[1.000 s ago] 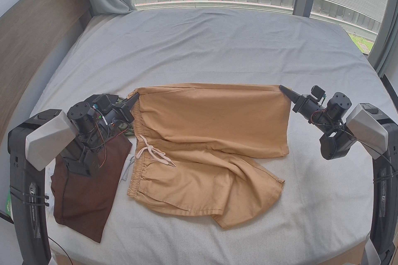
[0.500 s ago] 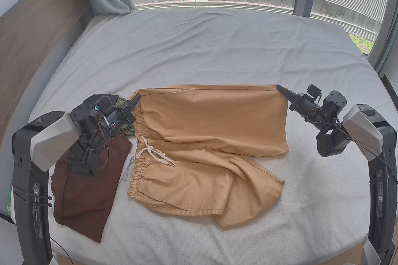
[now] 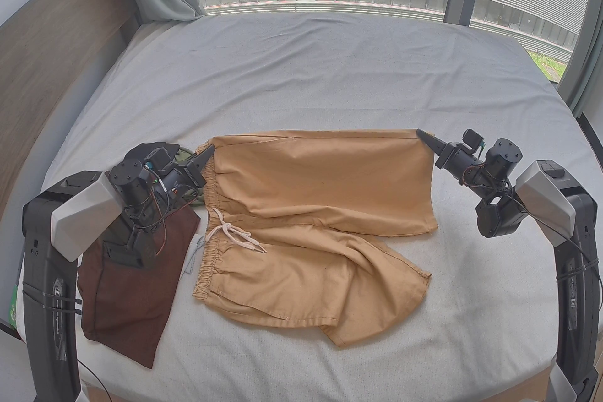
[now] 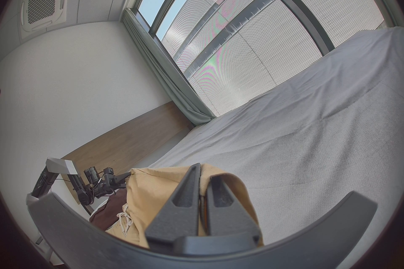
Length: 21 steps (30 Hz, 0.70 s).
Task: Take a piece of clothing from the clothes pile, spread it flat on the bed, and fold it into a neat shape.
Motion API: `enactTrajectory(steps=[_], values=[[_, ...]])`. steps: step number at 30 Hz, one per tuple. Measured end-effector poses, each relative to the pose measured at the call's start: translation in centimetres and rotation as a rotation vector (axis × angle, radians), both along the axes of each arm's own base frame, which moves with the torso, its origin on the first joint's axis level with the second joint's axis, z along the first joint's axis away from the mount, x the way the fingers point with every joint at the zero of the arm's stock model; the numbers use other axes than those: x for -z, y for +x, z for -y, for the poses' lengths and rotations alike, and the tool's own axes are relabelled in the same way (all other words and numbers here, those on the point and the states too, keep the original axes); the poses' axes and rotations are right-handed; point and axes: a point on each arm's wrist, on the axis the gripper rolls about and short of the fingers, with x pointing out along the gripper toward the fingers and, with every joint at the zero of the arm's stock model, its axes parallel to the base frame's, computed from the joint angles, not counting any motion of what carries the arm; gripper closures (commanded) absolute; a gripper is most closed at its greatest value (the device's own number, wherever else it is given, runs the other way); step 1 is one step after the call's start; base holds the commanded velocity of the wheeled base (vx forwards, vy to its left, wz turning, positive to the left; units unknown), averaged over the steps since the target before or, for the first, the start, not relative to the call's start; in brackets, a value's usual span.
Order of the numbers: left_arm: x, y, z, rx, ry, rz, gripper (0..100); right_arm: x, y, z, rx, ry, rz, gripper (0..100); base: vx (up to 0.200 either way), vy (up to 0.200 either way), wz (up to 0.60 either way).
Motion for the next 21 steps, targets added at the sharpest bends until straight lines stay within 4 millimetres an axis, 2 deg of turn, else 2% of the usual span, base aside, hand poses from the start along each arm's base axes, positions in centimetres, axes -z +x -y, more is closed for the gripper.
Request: enactTrajectory(steps=[1, 13, 21], values=[[0.1, 0.0, 0.0, 0.001, 0.000, -0.002, 0, 0.0, 0.0, 0.0, 0.000, 0.000, 0.000, 0, 0.000, 0.000, 0.00], [0.2, 0.4, 0.1, 0.003, -0.021, -0.004, 0, 0.5, 0.0, -0.2, 0.031, 0.013, -0.002, 0, 0.000, 0.000, 0.00], [0.7, 0.1, 0.0, -0.004, -0.019, -0.025, 0, 1.3, -1.4, -0.8, 0.017, 0.010, -0.042, 0, 0.000, 0.000, 0.00]])
